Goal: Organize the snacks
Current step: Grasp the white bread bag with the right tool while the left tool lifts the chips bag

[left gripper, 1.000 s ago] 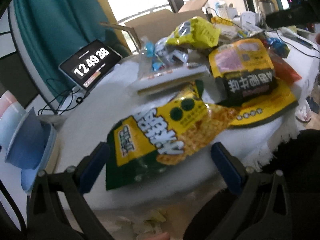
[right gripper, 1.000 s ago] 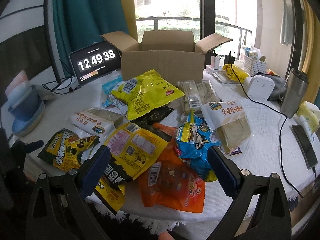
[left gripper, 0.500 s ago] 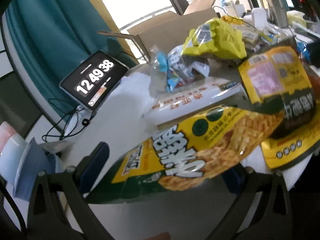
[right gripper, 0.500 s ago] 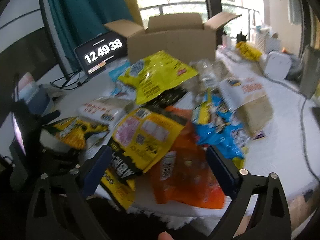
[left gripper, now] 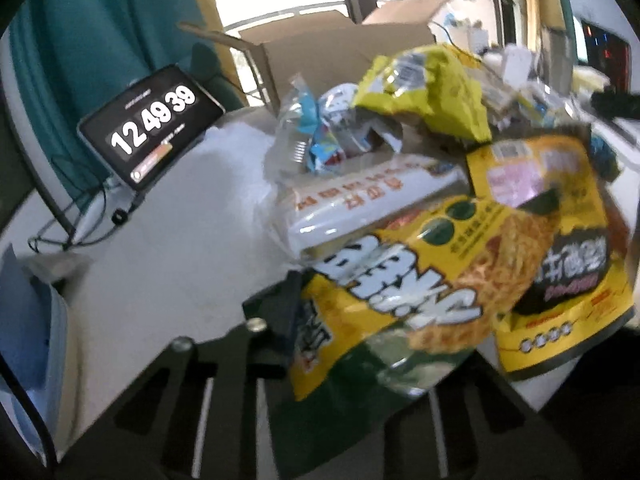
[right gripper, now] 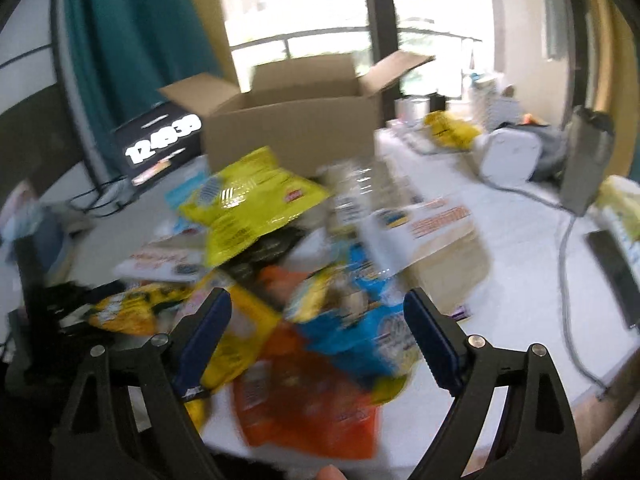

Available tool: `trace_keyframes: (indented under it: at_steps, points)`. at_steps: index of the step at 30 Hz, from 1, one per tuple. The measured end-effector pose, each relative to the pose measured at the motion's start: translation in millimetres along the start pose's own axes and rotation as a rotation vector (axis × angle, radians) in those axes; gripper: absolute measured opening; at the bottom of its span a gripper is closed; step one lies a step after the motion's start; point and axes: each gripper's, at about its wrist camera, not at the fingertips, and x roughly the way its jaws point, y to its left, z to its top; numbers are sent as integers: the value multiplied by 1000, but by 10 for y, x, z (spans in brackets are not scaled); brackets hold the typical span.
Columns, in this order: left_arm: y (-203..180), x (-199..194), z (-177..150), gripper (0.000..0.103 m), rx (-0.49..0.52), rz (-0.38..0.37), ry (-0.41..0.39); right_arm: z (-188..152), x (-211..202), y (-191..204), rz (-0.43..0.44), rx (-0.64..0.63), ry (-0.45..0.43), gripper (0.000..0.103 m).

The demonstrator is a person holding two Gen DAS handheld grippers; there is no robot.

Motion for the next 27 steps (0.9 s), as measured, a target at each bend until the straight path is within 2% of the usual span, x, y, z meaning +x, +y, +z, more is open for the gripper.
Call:
trace_keyframes:
  at_steps: [6, 10, 16, 20, 24, 27]
  points:
    - [70, -148, 16, 10, -87, -58, -6, 122, 228, -352, -149, 30, -20, 91]
    - [138, -298, 36, 7, -160, -99, -6, 172, 461, -412, -182, 14, -2, 91]
    - [206, -508, 85, 6, -242, -122, -38, 229, 753, -407, -248, -47, 19, 91]
    - [217, -571, 170, 6, -277, -133, -58, 230, 835, -460, -218, -39, 41, 73]
    - [208, -625, 309, 6, -295, -157, -89, 246, 760, -438, -219, -75, 7, 51]
    - [202, -648, 440, 6, -297, -170, -114, 312, 604, -461, -216, -80, -41, 38]
